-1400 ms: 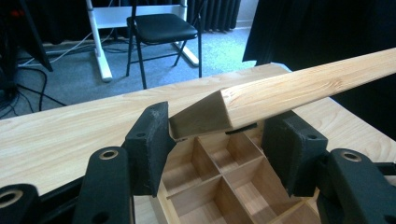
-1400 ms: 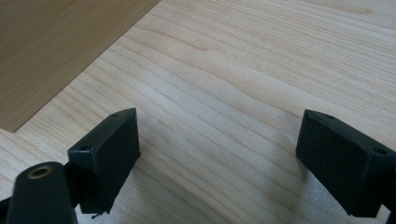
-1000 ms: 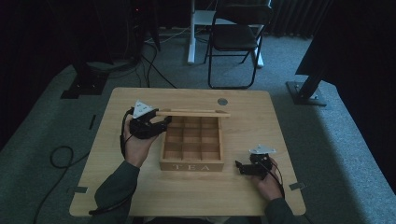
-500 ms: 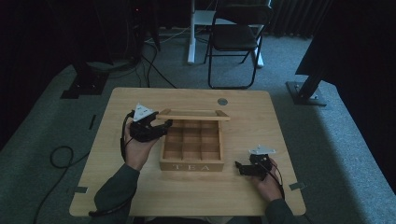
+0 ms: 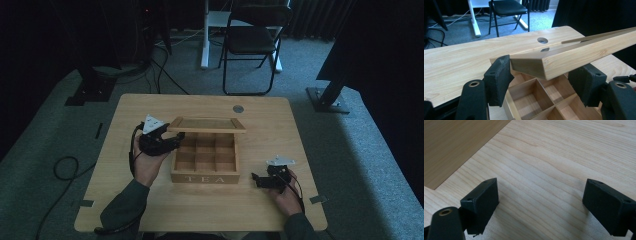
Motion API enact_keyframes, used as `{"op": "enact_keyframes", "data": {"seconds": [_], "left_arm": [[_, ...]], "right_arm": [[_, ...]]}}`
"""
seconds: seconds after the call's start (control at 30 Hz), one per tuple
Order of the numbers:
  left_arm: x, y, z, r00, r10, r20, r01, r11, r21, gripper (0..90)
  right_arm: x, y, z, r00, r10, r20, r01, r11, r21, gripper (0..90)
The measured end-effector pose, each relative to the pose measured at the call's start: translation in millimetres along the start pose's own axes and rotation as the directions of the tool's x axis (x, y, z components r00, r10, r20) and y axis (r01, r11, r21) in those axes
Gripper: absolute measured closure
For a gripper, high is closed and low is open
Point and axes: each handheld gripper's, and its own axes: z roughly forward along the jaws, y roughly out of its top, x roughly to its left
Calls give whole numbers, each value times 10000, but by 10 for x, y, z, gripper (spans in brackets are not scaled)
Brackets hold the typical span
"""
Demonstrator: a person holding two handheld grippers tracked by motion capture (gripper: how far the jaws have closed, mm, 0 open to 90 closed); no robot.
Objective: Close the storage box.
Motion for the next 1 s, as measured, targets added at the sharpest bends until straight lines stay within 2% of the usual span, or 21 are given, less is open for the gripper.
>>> {"op": "enact_keyframes", "data": {"seconds": [1.0], "left_arm": [[-29,-231,-30,9993,-302,228,294,9989,374,336]], "right_arm": [[0,-1,0,10000,-5,-3,5,10000,2,130]]}}
